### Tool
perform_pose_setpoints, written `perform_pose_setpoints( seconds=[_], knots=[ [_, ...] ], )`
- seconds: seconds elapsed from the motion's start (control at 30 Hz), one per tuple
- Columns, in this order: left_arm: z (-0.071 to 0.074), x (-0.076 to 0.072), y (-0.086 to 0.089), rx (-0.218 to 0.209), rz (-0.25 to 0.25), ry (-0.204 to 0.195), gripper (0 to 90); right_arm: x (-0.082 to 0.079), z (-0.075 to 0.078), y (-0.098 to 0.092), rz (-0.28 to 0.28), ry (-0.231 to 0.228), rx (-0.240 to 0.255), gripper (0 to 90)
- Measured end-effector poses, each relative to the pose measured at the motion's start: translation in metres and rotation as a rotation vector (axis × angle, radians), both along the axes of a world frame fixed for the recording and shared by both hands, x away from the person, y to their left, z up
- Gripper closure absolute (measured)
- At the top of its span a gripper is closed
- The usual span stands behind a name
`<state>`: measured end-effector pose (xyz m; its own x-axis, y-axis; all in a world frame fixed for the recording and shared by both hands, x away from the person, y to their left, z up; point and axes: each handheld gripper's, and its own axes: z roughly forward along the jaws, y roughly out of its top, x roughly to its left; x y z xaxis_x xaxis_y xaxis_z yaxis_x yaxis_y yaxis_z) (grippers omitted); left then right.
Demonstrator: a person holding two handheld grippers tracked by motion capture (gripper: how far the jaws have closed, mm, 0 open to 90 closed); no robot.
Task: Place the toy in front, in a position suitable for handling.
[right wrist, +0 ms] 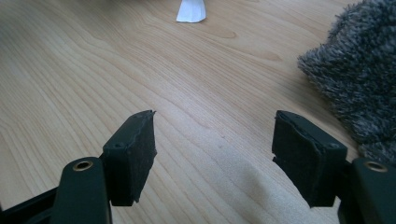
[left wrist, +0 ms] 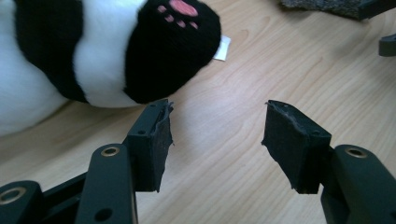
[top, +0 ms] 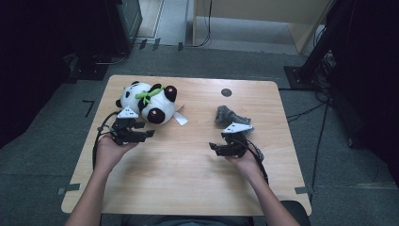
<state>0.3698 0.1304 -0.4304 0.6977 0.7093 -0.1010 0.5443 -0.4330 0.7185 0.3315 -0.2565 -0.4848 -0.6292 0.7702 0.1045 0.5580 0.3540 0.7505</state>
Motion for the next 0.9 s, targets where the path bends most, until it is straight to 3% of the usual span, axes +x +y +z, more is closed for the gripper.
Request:
perform_pose_setpoints(
  seconds=[0.1, 0.5, 0.9],
  knots=[
    [0.004, 0.005, 0.003, -0.021, 0.006, -0.012, 42.4, 0.0, 0.001, -0.001, -0.002, -0.001, 0.003, 31.1],
    [0.013, 0.022, 0.009, -0.016, 0.014, -0.005, 42.3, 0.0, -0.001, -0.001, 0.003, 0.007, 0.0, 31.5],
    [0.025, 0.039, 0.019, -0.027, 0.036, -0.029, 42.7, 0.001, -0.001, -0.002, 0.004, 0.01, 0.003, 32.1]
  ],
)
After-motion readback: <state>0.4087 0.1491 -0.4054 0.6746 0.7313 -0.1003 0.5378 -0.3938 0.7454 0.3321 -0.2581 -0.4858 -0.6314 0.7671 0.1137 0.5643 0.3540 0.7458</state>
